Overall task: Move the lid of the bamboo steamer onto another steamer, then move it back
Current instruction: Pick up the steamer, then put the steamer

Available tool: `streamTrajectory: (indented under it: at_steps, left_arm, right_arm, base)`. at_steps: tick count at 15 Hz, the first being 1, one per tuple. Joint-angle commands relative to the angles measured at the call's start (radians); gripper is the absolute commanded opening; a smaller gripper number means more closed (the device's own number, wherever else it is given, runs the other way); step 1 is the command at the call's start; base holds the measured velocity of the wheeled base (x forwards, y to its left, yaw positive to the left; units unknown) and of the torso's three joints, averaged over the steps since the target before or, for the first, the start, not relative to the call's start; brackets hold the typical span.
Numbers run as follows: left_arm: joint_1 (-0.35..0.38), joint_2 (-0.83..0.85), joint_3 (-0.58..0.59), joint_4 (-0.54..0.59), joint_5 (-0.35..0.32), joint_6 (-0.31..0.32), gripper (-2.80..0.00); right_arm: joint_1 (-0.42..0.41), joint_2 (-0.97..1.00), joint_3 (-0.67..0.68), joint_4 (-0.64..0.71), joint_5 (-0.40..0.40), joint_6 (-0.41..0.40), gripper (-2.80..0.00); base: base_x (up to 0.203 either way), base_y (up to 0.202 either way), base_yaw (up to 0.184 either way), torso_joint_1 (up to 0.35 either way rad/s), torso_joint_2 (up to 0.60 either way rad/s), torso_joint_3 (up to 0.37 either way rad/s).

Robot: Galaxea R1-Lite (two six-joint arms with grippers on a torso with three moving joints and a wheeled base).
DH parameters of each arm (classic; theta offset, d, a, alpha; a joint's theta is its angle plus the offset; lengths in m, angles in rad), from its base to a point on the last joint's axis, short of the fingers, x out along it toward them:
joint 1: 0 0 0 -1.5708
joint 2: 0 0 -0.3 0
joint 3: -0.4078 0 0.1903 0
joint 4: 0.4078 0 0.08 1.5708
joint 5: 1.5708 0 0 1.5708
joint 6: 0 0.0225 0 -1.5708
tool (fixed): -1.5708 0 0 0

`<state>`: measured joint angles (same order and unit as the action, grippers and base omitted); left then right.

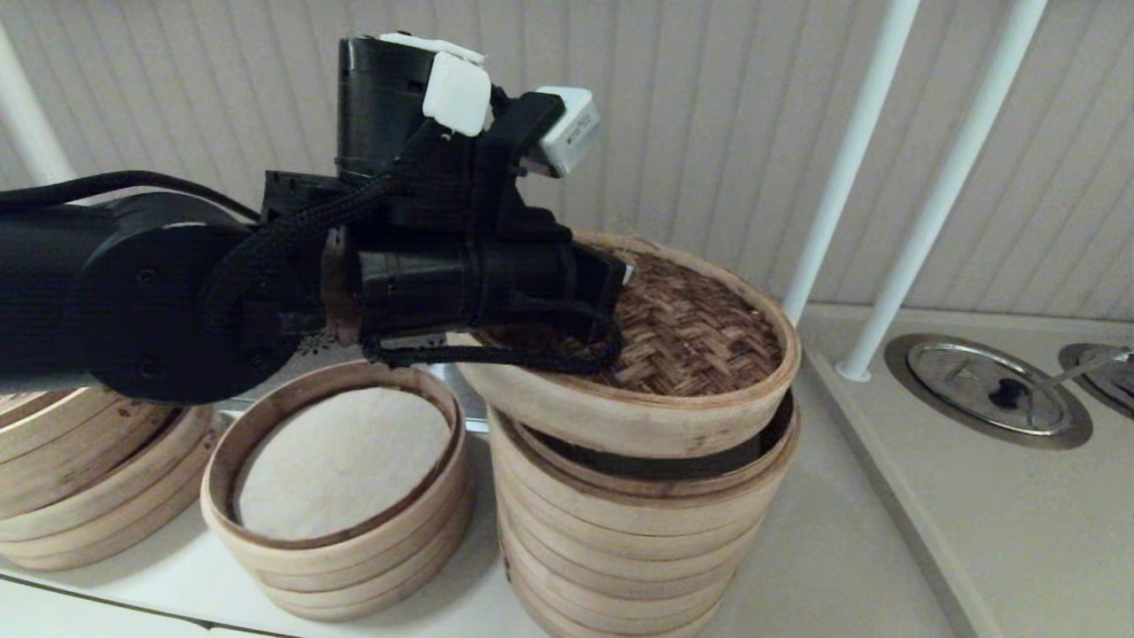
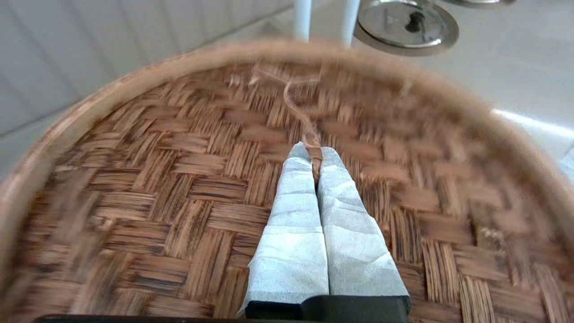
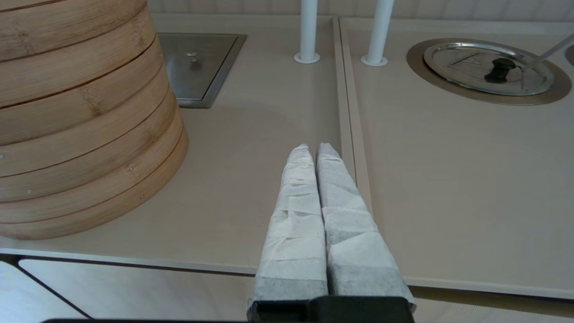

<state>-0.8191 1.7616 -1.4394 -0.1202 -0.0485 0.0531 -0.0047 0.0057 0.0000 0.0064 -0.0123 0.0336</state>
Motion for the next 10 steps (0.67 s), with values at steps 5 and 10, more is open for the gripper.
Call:
streamTrajectory:
  at_steps: [5, 10]
  left_arm:
    - [0.033, -0.08, 0.014, 0.01, 0.011, -0.007, -2.8]
    - [0.238, -0.271, 0.122, 0.057, 0.002, -0.006, -2.8]
  right_arm:
    - [0.0, 0.0, 0.002, 0.0, 0.0, 0.0, -2.8]
    - [0.0, 0.0, 0.002, 0.0, 0.0, -0.001, -2.8]
  base:
    - [0.0, 0.0, 0.0, 0.0, 0.0, 0.0]
    - [0.0, 0.0, 0.0, 0.0, 0.0, 0.0]
